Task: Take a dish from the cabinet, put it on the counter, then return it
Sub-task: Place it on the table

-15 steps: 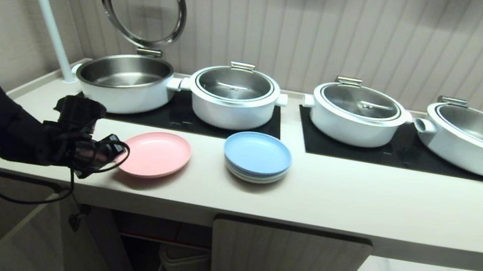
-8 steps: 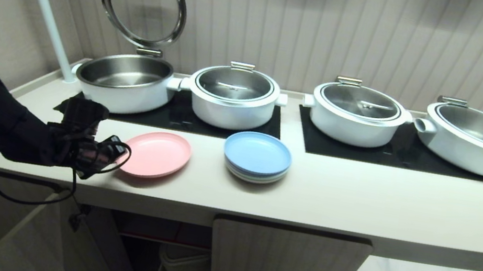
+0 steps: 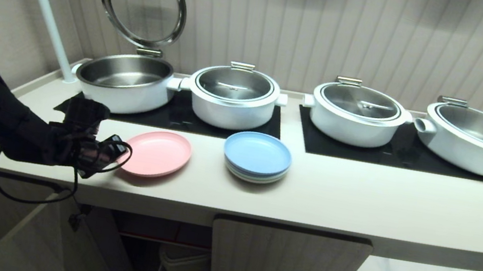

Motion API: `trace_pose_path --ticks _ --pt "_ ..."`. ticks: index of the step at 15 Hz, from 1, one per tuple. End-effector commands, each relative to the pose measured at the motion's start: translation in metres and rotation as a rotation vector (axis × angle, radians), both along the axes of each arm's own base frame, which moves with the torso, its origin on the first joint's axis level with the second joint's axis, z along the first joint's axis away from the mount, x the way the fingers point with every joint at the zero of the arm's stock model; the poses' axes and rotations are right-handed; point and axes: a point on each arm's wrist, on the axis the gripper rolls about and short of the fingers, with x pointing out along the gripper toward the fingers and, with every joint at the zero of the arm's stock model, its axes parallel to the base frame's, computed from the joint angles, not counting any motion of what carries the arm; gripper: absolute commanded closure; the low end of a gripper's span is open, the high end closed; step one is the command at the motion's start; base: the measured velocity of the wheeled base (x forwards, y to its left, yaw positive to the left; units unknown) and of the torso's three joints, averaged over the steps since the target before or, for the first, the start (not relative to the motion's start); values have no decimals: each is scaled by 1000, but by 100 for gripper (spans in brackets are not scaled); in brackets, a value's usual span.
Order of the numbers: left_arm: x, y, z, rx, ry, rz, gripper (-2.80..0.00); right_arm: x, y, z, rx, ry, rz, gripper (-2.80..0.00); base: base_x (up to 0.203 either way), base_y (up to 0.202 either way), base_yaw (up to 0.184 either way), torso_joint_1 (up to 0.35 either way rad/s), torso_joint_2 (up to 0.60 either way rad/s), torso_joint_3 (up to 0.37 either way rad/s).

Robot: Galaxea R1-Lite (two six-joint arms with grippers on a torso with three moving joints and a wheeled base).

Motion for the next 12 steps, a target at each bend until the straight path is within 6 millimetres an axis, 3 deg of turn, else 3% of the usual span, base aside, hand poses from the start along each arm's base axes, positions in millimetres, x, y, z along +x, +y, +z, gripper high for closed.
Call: trace_pose_path --ticks 1,12 --pt "0 -1 1 -2 -5 3 0 0 0 0 0 0 0 0 0 0 0 0 0 0" --pt "-2 -1 2 -4 -4 5 0 0 0 0 0 0 0 0 0 0 0 0 0 0"
